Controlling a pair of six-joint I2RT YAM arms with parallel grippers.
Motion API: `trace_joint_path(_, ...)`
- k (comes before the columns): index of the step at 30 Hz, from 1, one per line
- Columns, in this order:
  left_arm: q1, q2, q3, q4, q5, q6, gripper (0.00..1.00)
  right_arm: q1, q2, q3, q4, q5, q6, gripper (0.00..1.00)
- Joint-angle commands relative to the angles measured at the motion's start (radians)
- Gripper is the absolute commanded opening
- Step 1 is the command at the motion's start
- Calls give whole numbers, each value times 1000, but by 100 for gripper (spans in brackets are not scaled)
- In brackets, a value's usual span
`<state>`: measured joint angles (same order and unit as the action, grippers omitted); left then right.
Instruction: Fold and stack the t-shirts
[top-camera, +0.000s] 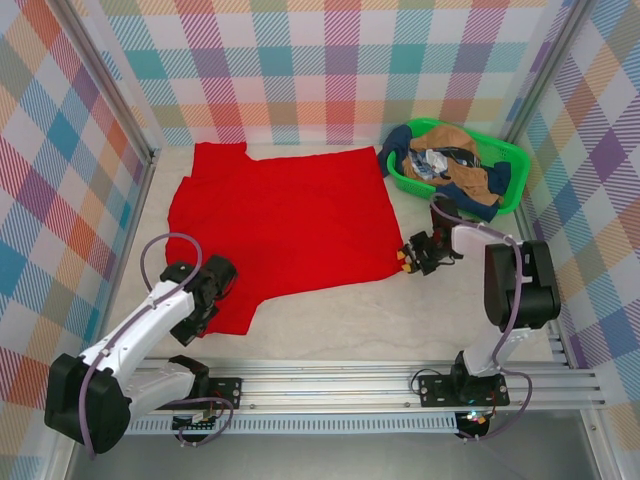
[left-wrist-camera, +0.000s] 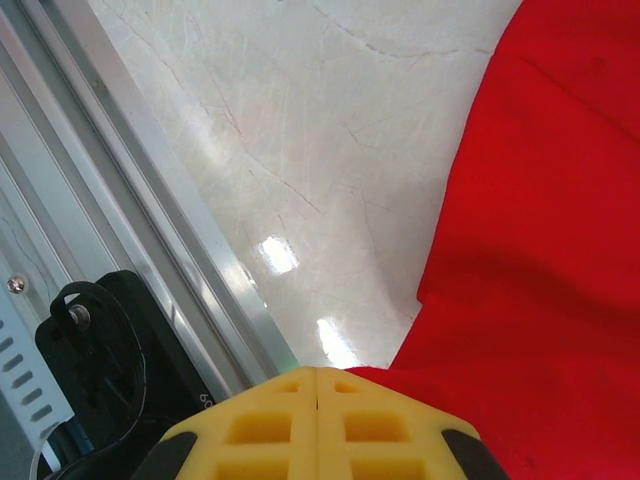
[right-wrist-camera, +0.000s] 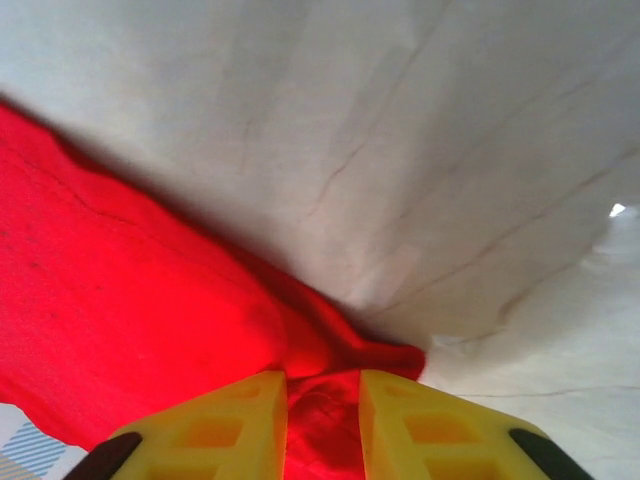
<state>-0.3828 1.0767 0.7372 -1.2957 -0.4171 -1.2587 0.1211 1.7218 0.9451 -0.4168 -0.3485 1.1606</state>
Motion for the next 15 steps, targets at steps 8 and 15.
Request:
trace_joint_path(8,10,15,31,12,-27,12,0,20,34,39,-100,56,13,16)
trace_joint_path(15,10,16,50,7,-47,30,0,18,-64,18,-150,133,-6,0)
